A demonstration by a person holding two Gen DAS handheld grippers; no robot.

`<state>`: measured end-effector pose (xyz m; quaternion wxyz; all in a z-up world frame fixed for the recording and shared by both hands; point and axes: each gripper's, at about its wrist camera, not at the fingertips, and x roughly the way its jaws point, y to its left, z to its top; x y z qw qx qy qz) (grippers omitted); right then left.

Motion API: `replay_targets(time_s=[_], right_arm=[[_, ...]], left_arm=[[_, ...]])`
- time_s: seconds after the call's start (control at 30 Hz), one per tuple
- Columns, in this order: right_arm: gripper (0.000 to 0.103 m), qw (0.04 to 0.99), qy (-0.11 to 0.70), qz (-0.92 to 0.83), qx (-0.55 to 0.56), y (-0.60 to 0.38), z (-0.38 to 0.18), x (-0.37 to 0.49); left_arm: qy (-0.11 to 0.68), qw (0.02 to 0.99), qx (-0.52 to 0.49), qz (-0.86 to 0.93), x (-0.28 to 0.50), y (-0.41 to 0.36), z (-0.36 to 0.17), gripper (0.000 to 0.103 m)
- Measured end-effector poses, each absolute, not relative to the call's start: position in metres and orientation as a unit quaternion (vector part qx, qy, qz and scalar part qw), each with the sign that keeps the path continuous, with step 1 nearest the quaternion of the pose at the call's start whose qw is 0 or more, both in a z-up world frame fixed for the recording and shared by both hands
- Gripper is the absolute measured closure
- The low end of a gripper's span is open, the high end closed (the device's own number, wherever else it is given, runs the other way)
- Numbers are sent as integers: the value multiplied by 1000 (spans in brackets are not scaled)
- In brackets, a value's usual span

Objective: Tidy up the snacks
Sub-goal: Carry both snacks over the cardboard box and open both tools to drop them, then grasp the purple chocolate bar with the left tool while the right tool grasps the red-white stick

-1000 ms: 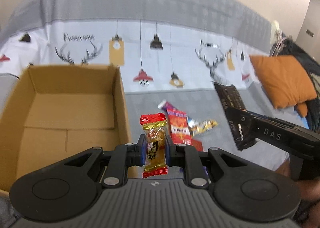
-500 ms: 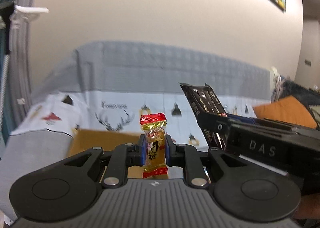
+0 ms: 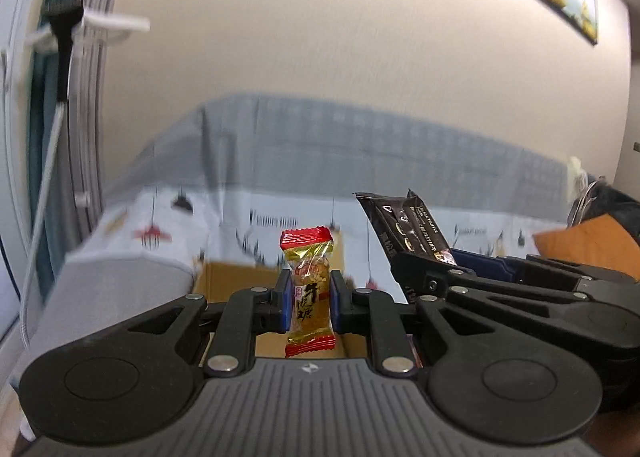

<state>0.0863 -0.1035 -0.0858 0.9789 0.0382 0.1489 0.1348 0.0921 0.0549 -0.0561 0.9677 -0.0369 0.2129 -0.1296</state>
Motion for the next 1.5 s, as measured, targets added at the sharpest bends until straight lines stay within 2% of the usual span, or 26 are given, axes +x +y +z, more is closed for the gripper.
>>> replay_targets(time_s=[0.37,0.67,1.03,1.1,1.13,1.17,1.2,1.27,1.3,1.5], right_arm=[[62,953,278,116,36,-93,-180,151],[62,931,346,115,25,-79,-237,191],[62,909,402,106,36,-64,-283,218],[61,907,404,116,39,-63,-282,216],[58,906,403,122,42,-64,-281,214],[51,907,398,127,48,-66,-279,211],[43,909,388,138,59,-69,-275,207],[36,915,370,145,71,-75,-267,198],[27,920,359,138,75,-78,-262,193],[24,933,319,119,115,-109,-244,161]], left_arm=[[324,938,-51,-109,168,64,-161,83],[396,911,-59,-100,215,74,-236,83],[438,892,-64,-89,238,82,-269,83],[417,904,-35,-85,231,76,-260,70],[409,909,-28,-79,227,73,-254,36],[400,913,-29,-71,223,72,-247,7],[387,919,-33,-66,217,71,-240,2],[377,924,-29,-62,209,67,-227,1],[377,924,-26,-62,206,64,-221,1],[373,926,-17,-64,181,49,-193,1]])
